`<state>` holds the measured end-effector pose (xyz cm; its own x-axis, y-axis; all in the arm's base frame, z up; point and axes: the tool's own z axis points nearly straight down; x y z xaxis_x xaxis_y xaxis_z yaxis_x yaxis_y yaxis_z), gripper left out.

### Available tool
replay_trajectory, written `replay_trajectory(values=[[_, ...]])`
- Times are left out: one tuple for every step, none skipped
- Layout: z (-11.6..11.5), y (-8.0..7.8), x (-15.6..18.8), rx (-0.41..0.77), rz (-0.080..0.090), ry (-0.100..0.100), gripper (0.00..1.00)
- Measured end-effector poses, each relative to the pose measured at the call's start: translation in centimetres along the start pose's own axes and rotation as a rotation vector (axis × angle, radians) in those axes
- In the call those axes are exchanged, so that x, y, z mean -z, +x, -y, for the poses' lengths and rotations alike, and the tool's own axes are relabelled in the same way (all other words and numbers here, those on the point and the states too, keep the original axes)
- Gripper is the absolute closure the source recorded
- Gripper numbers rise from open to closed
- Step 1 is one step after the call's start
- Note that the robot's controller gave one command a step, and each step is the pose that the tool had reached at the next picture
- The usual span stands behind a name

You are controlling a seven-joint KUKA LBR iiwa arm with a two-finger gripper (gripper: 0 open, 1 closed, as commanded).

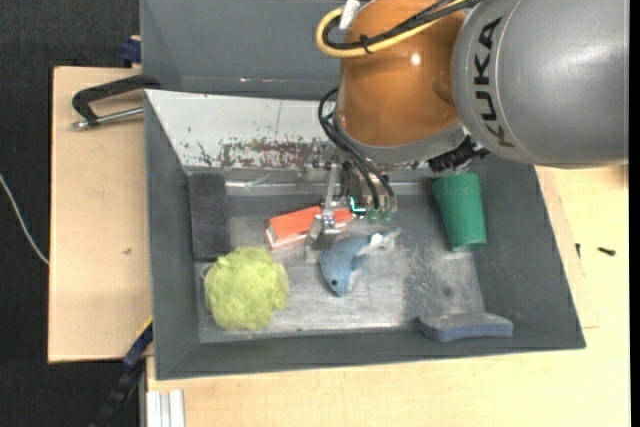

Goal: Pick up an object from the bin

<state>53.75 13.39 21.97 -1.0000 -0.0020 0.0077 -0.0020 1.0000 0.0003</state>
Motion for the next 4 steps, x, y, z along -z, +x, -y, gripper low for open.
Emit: replay_trajectory(values=[[0.1, -0.2, 0.4, -0.002, 0.008, -0.001, 0.0], [0.0, -0.1, -4.1, -0.001, 0.015, -0.002, 0.0], [0.7, -3.8, -14.4, 0.012, 0.019, -0.006, 1.0], [0.8, -3.6, -14.7, 0.013, 0.013, -0.003, 0.0]])
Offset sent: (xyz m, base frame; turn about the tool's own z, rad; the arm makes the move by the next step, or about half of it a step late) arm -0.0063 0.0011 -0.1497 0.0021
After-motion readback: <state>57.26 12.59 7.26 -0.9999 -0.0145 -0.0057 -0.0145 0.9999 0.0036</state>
